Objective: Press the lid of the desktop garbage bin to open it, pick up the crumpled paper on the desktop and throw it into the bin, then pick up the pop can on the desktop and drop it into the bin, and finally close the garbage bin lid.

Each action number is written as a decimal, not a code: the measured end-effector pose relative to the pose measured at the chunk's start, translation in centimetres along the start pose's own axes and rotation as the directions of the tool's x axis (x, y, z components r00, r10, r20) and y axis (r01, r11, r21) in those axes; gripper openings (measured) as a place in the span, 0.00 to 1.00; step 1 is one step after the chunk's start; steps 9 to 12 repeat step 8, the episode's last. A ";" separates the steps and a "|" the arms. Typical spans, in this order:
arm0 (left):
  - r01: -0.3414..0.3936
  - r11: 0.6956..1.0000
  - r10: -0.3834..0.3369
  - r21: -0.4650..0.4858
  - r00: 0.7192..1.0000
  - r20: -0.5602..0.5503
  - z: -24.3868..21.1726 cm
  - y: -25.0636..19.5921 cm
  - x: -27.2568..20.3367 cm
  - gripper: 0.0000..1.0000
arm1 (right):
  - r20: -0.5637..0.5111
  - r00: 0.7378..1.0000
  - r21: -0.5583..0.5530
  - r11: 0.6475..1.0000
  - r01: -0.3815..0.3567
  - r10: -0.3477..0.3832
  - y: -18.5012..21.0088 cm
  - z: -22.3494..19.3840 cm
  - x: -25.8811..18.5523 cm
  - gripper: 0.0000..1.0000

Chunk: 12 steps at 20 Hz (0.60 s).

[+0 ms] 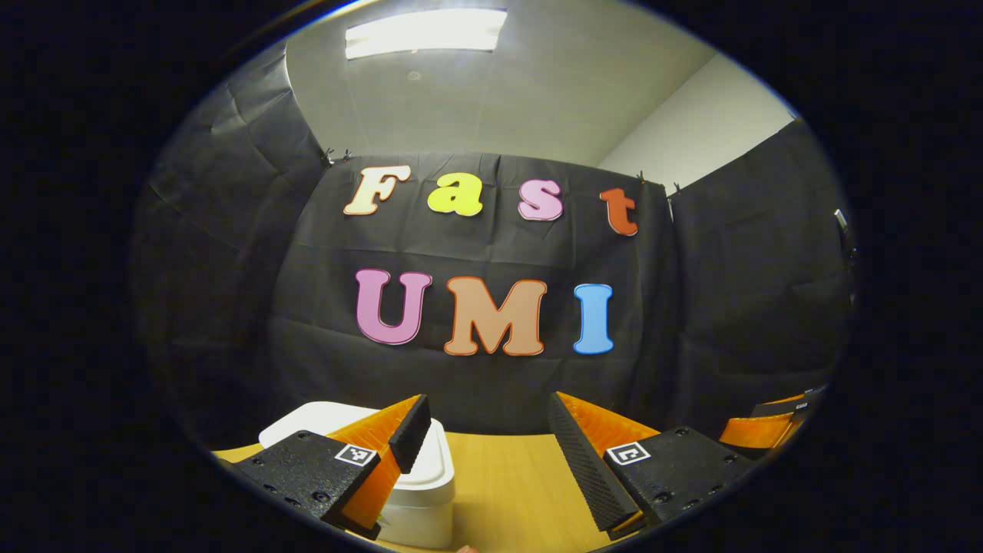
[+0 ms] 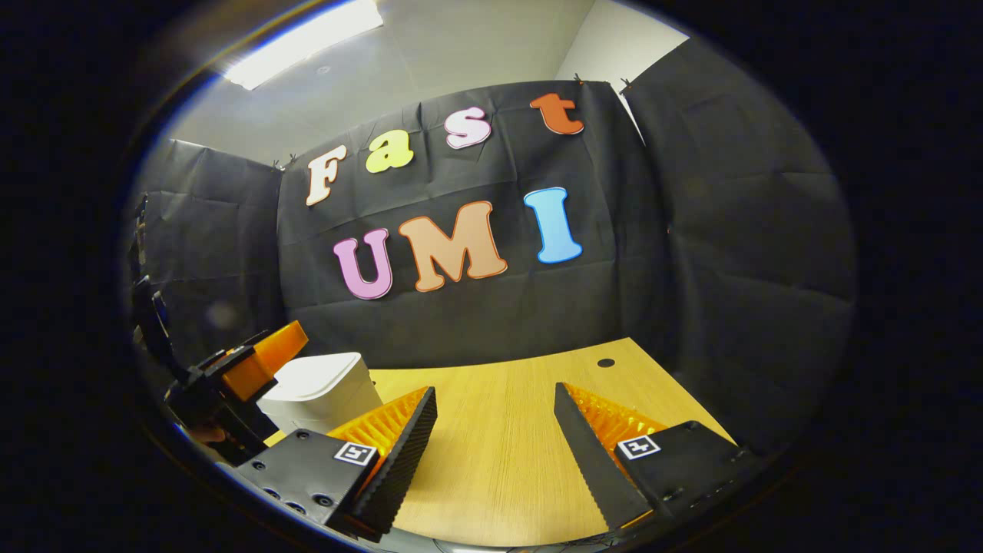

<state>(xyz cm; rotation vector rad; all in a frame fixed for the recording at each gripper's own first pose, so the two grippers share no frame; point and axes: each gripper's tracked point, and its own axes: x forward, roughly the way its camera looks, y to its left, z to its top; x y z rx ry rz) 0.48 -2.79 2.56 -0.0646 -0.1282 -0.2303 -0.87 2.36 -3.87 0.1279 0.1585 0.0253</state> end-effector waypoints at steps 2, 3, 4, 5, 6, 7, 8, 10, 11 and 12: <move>0.047 0.999 -0.047 0.013 0.999 0.010 -0.2 -2.5 0.2 0.92 | 0.023 0.999 0.011 1.000 0.027 -0.027 -1.0 0.2 0.1 0.98; 0.066 0.998 -0.067 0.022 0.998 0.015 -0.3 -3.3 0.4 0.92 | 0.031 0.999 0.020 0.999 0.037 -0.037 -1.4 0.3 0.0 0.98; 0.083 0.996 -0.083 0.031 0.996 0.012 -0.7 -3.9 0.5 0.93 | 0.033 0.998 0.027 0.999 0.045 -0.046 -1.7 0.3 0.0 0.98; 0.097 0.995 -0.097 0.036 0.995 0.003 -1.1 -4.4 0.7 0.92 | 0.032 0.998 0.032 0.998 0.053 -0.054 -1.9 0.1 0.0 0.98; 0.108 0.994 -0.108 0.034 0.994 -0.008 -1.7 -4.7 0.6 0.92 | 0.035 0.997 0.037 0.997 0.061 -0.062 -2.2 0.1 0.0 0.98; 0.118 0.993 -0.117 0.022 0.993 -0.017 -2.1 -5.0 0.5 0.92 | 0.039 0.997 0.040 0.997 0.067 -0.068 -2.4 0.1 0.0 0.97; 0.126 0.992 -0.126 0.003 0.992 -0.025 -2.3 -5.2 0.6 0.93 | 0.041 0.996 0.042 0.997 0.071 -0.073 -2.5 0.2 0.0 0.98; 0.126 0.992 -0.126 0.003 0.992 -0.025 -2.3 -5.2 0.6 0.93 | 0.041 0.996 0.042 0.997 0.071 -0.073 -2.5 0.2 0.0 0.98; 0.126 0.992 -0.126 0.003 0.992 -0.025 -2.3 -5.2 0.6 0.93 | 0.041 0.996 0.042 0.997 0.071 -0.073 -2.5 0.2 0.0 0.98; 0.126 0.992 -0.126 0.003 0.992 -0.025 -2.3 -5.2 0.6 0.93 | 0.041 0.996 0.042 0.997 0.071 -0.073 -2.5 0.2 0.0 0.98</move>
